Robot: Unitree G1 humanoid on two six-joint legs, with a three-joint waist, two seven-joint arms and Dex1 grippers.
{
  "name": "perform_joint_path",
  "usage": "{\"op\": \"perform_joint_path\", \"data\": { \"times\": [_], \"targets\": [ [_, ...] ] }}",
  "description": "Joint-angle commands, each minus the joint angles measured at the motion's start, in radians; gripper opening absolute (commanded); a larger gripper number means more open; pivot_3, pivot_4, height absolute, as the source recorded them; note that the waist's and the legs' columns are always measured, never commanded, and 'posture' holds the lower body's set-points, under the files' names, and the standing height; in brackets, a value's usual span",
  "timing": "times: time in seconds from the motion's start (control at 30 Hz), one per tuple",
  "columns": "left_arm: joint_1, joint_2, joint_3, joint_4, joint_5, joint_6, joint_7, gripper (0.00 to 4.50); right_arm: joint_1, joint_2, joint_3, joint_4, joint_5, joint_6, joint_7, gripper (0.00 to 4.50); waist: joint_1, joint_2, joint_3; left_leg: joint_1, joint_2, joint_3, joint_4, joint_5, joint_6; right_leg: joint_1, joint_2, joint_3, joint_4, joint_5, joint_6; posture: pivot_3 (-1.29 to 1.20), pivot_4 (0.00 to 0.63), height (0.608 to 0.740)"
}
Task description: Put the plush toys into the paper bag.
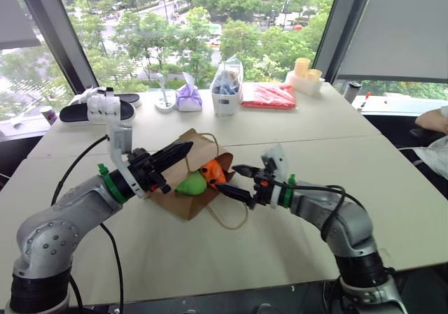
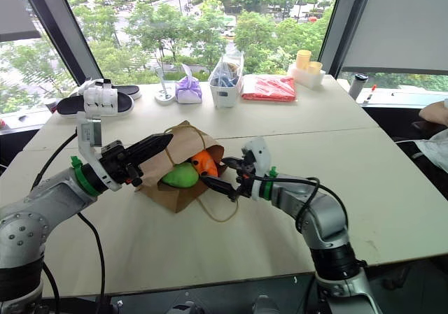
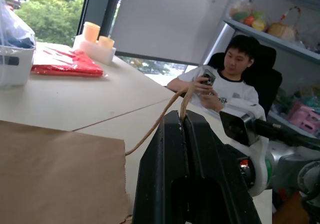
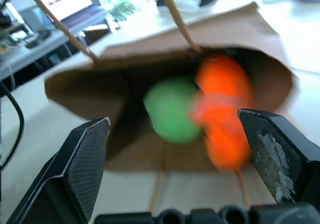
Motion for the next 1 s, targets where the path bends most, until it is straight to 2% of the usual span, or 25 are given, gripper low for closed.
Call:
{"op": "perform_joint_path", "data": {
  "times": [0.03, 0.1, 0.33, 0.37, 0.43, 0.47, 0.67, 0.8, 1.0],
  "targets": [
    [-0.014, -0.002, 0.009, -0.012, 0.012, -0.033, -0.016, 0.0, 0.058, -0.033, 0.058, 0.041, -0.084, -0.051, -0.032, 4.45, 0.002, 0.0, 0.0, 0.0, 0.0, 0.0, 0.0, 0.0, 0.0, 0.0, 0.0, 0.0, 0.0, 0.0, 0.0, 0.0, 0.15, 0.74],
    [-0.014, -0.004, 0.007, -0.015, 0.014, -0.036, -0.017, 0.0, 0.081, -0.052, 0.108, 0.086, -0.155, -0.099, -0.053, 4.45, 0.004, 0.0, 0.0, 0.0, 0.0, 0.0, 0.0, 0.0, 0.0, 0.0, 0.0, 0.0, 0.0, 0.0, 0.0, 0.0, 0.15, 0.74],
    [-0.01, -0.01, 0.001, -0.032, 0.023, -0.037, -0.01, 0.0, 0.062, -0.036, 0.164, 0.193, -0.26, -0.202, -0.087, 4.45, 0.004, 0.0, 0.0, 0.0, 0.0, 0.001, 0.002, 0.0, 0.0, 0.001, 0.0, 0.0, 0.0, 0.0, 0.0, 0.0, 0.15, 0.74],
    [-0.01, -0.012, -0.001, -0.035, 0.025, -0.037, -0.008, 0.0, 0.058, -0.034, 0.169, 0.202, -0.266, -0.212, -0.084, 4.22, 0.005, 0.0, 0.0, 0.0, 0.0, 0.001, 0.002, 0.0, 0.0, 0.001, 0.0, 0.0, 0.0, 0.0, 0.0, 0.0, 0.15, 0.74],
    [-0.009, -0.015, -0.004, -0.04, 0.024, -0.036, -0.003, 0.0, 0.045, -0.031, 0.186, 0.22, -0.289, -0.226, -0.082, 3.63, 0.006, 0.0, 0.0, 0.0, 0.0, 0.001, 0.002, 0.0, 0.0, 0.001, 0.0, 0.0, 0.0, 0.0, 0.0, 0.0, 0.15, 0.74],
    [-0.009, -0.016, -0.005, -0.042, 0.025, -0.035, -0.001, 0.0, 0.039, -0.03, 0.194, 0.227, -0.3, -0.234, -0.08, 3.17, 0.005, -0.001, 0.0, 0.0, 0.0, 0.001, 0.002, 0.0, 0.0, 0.001, -0.001, 0.0, 0.0, 0.0, 0.0, 0.0, 0.15, 0.74],
    [-0.013, -0.015, -0.001, -0.038, 0.025, -0.034, 0.002, 0.0, 0.003, -0.027, 0.212, 0.233, -0.34, -0.254, -0.063, 0.06, 0.003, 0.0, 0.0, 0.001, 0.0, 0.001, 0.001, 0.0, 0.0, 0.001, 0.0, 0.0, 0.0, 0.0, 0.0, 0.0, 0.15, 0.74],
    [-0.019, -0.015, 0.002, -0.029, 0.029, -0.039, -0.003, 0.0, -0.033, -0.049, 0.177, 0.19, -0.317, -0.234, -0.03, 0.06, 0.006, 0.0, 0.0, 0.0, 0.0, 0.0, 0.001, 0.0, 0.0, 0.001, 0.0, 0.0, 0.0, 0.0, 0.0, 0.0, 0.15, 0.74],
    [-0.054, -0.023, 0.01, -0.01, 0.033, -0.054, 0.0, 0.0, -0.191, -0.107, 0.016, 0.124, -0.181, -0.114, 0.035, 0.06, 0.007, 0.0, 0.0, 0.0, -0.001, 0.0, 0.002, 0.0, 0.0, 0.001, 0.0, 0.0, -0.001, 0.0, 0.0, 0.0, 0.15, 0.74]
  ]
}}
